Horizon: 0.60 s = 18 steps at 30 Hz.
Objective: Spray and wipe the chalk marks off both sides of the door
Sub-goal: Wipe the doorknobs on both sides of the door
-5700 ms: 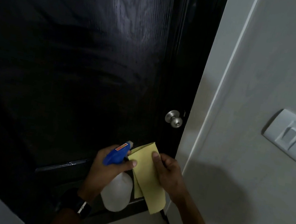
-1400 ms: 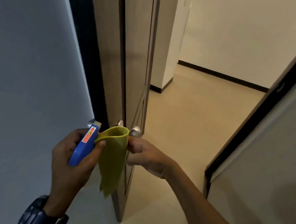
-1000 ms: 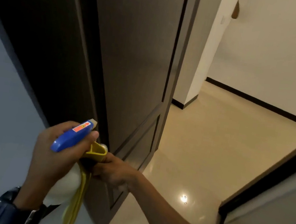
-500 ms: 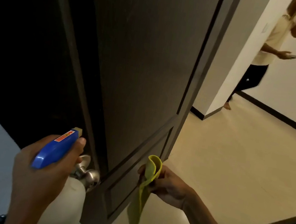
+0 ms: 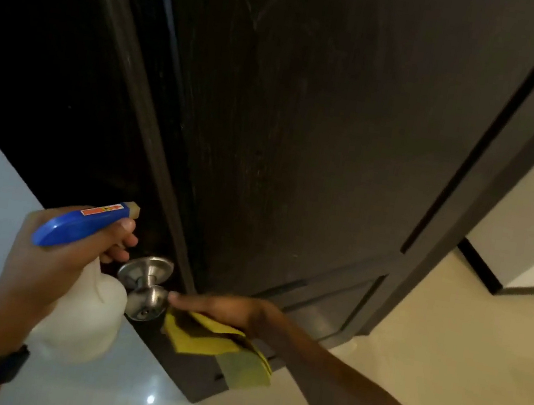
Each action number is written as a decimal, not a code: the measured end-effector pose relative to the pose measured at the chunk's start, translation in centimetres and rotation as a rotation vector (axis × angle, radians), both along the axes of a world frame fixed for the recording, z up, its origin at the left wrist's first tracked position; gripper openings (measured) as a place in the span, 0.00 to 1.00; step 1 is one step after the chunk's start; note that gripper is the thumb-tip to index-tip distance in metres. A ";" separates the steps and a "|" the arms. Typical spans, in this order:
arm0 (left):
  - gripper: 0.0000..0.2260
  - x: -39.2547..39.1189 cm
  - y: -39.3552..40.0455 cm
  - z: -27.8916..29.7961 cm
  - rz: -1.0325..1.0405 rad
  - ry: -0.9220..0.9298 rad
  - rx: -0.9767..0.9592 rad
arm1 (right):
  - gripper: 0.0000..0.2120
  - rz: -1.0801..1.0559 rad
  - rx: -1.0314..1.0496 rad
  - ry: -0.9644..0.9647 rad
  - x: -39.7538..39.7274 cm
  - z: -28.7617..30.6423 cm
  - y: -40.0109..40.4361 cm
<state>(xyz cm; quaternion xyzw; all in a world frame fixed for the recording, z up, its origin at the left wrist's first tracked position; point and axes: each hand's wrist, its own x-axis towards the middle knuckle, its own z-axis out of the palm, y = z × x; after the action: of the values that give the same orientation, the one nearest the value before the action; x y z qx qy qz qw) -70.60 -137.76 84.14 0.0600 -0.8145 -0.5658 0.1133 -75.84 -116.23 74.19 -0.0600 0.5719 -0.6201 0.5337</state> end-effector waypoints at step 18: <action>0.13 3.5 4.8 1.3 0.359 0.043 0.121 | 0.23 0.029 -0.023 0.117 0.5 -3.4 -5.3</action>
<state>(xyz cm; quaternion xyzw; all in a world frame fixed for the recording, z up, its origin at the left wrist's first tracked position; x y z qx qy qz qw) -67.08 -133.00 85.49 0.1989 -0.7527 -0.5856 0.2257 -75.34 -121.50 70.76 -0.1103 0.5940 -0.6142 0.5076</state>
